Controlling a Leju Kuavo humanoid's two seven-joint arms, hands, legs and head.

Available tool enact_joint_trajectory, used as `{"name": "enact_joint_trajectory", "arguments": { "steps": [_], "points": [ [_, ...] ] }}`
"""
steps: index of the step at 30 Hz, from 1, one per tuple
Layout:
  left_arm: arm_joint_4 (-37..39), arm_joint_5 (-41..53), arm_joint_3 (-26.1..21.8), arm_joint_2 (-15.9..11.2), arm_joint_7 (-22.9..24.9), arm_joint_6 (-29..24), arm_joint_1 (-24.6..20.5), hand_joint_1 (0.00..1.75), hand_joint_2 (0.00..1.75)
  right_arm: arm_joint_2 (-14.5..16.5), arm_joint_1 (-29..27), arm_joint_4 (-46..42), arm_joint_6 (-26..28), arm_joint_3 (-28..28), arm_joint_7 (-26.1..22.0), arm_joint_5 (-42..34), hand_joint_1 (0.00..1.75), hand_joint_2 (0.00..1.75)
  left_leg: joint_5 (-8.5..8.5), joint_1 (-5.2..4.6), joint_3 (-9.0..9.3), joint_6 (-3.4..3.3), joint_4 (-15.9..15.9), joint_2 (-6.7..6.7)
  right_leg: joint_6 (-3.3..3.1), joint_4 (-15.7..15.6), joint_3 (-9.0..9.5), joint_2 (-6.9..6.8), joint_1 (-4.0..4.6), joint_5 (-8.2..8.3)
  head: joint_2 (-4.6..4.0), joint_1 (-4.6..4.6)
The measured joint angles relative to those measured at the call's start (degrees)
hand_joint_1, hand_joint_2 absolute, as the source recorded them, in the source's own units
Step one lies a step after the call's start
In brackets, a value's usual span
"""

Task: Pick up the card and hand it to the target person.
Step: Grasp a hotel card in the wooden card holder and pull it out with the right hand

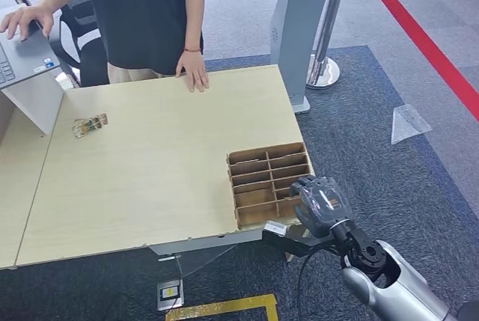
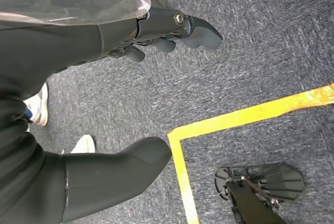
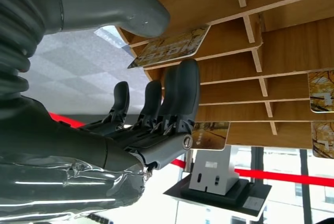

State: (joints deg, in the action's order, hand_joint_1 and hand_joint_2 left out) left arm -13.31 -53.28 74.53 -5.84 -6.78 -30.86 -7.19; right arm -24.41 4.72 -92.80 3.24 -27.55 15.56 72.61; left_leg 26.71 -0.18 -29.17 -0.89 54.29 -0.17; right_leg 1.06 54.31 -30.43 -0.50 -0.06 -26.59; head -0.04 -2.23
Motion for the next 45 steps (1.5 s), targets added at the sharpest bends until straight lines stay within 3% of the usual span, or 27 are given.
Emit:
{"name": "enact_joint_trajectory", "arguments": {
  "steps": [14,22,30,36,45],
  "points": [
    [0.0,0.03,0.0,0.1,-0.27,0.0,0.0,0.0,1.75,0.02,0.03,0.63,-0.18,0.01,0.05,-0.44,0.82,1.75,0.0,0.0,0.0,0.0,0.0,0.0,0.0,0.0,0.0,0.0,0.0,0.0,0.0,0.0],
    [0.0,0.03,0.0,0.37,-0.65,0.02,0.0,0.0,1.75,0.05,0.26,1.15,-0.2,0.01,-0.02,-0.5,0.9,1.75,0.0,0.0,-0.01,0.0,0.0,0.0,0.0,0.0,0.01,0.0,0.0,0.0,0.0,0.0],
    [0.0,0.03,0.0,0.58,-0.7,0.04,0.0,0.0,1.75,0.41,1.42,2.19,-0.14,-0.05,-0.44,-0.77,1.11,1.75,0.0,0.0,-0.01,0.0,0.0,0.0,0.0,0.01,0.01,-0.01,0.0,0.0,0.0,-0.01],
    [0.0,-0.02,0.0,0.74,-0.82,0.02,0.0,0.0,1.75,0.72,2.27,2.86,0.04,-0.13,-0.48,-0.78,1.55,1.75,0.0,0.0,-0.01,0.0,0.0,0.0,0.0,0.0,0.01,-0.01,0.0,0.0,0.0,-0.01],
    [0.0,-0.14,0.0,0.94,-1.15,-0.13,0.01,0.0,1.75,1.23,3.31,3.8,0.23,-0.41,-0.55,-0.26,1.6,1.75,0.0,0.0,-0.01,0.0,0.0,0.0,0.0,0.0,0.01,-0.01,0.0,0.0,0.0,0.0]
  ]
}}
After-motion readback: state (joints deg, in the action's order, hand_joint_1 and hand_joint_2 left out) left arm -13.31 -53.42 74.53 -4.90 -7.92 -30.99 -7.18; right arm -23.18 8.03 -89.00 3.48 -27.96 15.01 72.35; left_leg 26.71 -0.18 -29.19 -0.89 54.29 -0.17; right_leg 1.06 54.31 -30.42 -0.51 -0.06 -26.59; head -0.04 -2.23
